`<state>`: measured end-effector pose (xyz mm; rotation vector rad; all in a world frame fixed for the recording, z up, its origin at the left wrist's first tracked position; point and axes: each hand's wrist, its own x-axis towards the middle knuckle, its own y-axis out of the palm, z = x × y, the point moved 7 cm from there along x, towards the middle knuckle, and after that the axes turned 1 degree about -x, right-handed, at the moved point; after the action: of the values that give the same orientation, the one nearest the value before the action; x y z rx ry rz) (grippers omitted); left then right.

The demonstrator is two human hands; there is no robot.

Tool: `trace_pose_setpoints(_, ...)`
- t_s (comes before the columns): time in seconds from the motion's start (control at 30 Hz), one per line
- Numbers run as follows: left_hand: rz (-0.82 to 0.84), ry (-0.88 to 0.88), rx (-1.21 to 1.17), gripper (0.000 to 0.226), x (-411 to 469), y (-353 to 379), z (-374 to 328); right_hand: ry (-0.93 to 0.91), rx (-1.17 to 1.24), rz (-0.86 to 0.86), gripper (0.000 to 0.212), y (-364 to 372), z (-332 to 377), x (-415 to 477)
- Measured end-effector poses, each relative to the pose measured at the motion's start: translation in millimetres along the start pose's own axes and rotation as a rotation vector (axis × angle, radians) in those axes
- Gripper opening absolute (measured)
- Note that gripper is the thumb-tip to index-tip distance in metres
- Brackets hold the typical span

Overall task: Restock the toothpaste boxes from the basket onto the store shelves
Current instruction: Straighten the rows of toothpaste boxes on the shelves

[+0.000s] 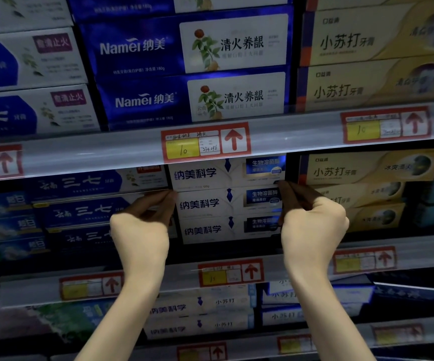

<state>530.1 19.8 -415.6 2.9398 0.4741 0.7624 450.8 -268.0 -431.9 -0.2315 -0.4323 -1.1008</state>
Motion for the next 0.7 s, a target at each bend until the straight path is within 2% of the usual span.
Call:
trace_pose_setpoints(0.1, -0.002, -0.001, 0.009, 0.021, 0, 0, -1, 0.008, 0.012, -0.018, 0.013, -1, 0, 0)
trace_pose_setpoints(0.2, 0.010, -0.003, 0.014, 0.024, -1, 0, -3, 0.024, 0.061, -0.013, 0.005, -3, 5, -2)
trace_pose_setpoints(0.33, 0.014, 0.001, 0.013, 0.023, -1, 0, -4, 0.032, 0.135, -0.015, 0.022, -3, 10, -4)
trace_pose_setpoints(0.7, -0.030, -0.029, 0.020, 0.020, -2, 0, -4, 0.042, 0.077, -0.023, 0.016, -3, 14, -8)
